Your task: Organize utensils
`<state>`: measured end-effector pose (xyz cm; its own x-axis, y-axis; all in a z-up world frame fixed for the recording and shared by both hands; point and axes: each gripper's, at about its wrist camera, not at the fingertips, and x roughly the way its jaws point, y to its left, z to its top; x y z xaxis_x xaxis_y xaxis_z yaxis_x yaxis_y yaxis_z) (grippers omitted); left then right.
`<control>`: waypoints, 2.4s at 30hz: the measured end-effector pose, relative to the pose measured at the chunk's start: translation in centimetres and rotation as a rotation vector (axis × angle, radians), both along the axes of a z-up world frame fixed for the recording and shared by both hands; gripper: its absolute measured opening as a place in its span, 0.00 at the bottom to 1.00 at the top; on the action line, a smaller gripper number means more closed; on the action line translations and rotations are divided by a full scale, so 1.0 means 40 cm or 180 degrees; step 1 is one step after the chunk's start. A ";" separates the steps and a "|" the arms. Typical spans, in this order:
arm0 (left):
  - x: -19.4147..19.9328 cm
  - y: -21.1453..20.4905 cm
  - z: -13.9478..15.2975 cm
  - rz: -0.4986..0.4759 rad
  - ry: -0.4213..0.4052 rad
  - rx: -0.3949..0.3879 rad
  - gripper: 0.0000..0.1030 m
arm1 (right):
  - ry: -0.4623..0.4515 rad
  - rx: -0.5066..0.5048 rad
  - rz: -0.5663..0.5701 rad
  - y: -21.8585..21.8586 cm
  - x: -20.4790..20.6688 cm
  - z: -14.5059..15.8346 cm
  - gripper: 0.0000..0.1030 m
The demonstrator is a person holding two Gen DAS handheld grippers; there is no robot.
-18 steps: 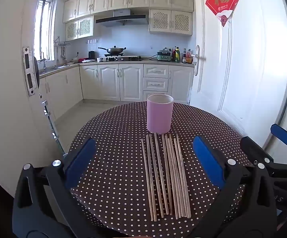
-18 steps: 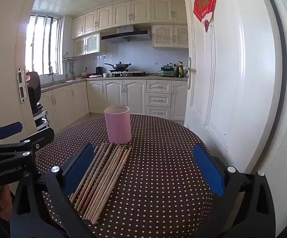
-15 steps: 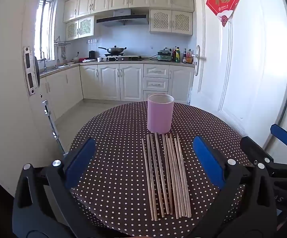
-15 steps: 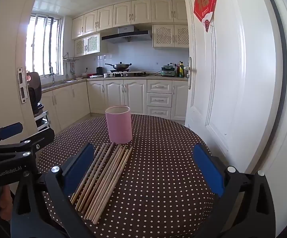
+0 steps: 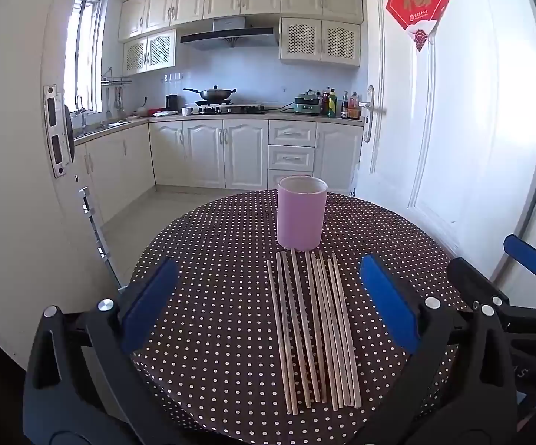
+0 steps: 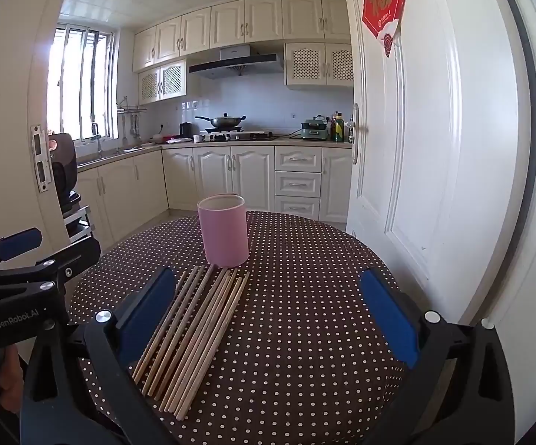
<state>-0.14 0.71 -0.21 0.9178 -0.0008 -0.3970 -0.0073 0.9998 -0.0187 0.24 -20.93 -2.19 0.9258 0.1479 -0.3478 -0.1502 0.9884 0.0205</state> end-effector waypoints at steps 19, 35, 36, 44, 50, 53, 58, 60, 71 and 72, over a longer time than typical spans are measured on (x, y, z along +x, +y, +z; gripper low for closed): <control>0.003 -0.013 0.008 -0.0006 -0.0056 0.0035 0.94 | 0.0028 0.0034 0.0007 -0.010 0.006 0.000 0.93; 0.012 -0.010 0.003 0.0011 -0.0073 0.0047 0.94 | 0.0045 0.0017 0.0011 -0.007 0.012 0.000 0.93; 0.010 -0.009 0.001 0.0009 -0.0074 0.0046 0.94 | 0.0050 0.0019 0.0012 -0.007 0.012 0.000 0.93; 0.009 -0.007 -0.003 -0.0012 -0.0046 0.0026 0.94 | 0.0076 0.0016 0.0008 -0.005 0.013 -0.002 0.93; 0.009 -0.007 -0.004 -0.0008 -0.0050 0.0030 0.94 | 0.0072 0.0009 0.0006 -0.002 0.010 -0.002 0.93; 0.006 -0.007 -0.003 -0.0006 -0.0063 0.0037 0.94 | 0.0073 0.0024 0.0014 -0.002 0.008 -0.003 0.93; 0.003 -0.008 -0.003 -0.0005 -0.0065 0.0047 0.94 | 0.0069 0.0028 0.0022 -0.004 0.005 -0.004 0.93; 0.002 -0.009 -0.001 0.0004 -0.0067 0.0051 0.94 | 0.0076 0.0036 0.0029 -0.005 0.006 -0.005 0.93; 0.010 -0.012 -0.001 -0.0027 -0.0052 0.0046 0.94 | 0.0079 0.0018 0.0010 -0.008 0.012 -0.004 0.93; 0.012 -0.012 0.001 -0.0030 -0.0050 0.0045 0.94 | 0.0083 0.0025 0.0013 -0.009 0.013 -0.004 0.93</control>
<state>0.34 0.21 -0.17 0.9239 -0.0041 -0.3825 0.0025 1.0000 -0.0046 0.75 -21.28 -2.34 0.9158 0.1545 -0.3708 -0.1536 0.9876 0.0322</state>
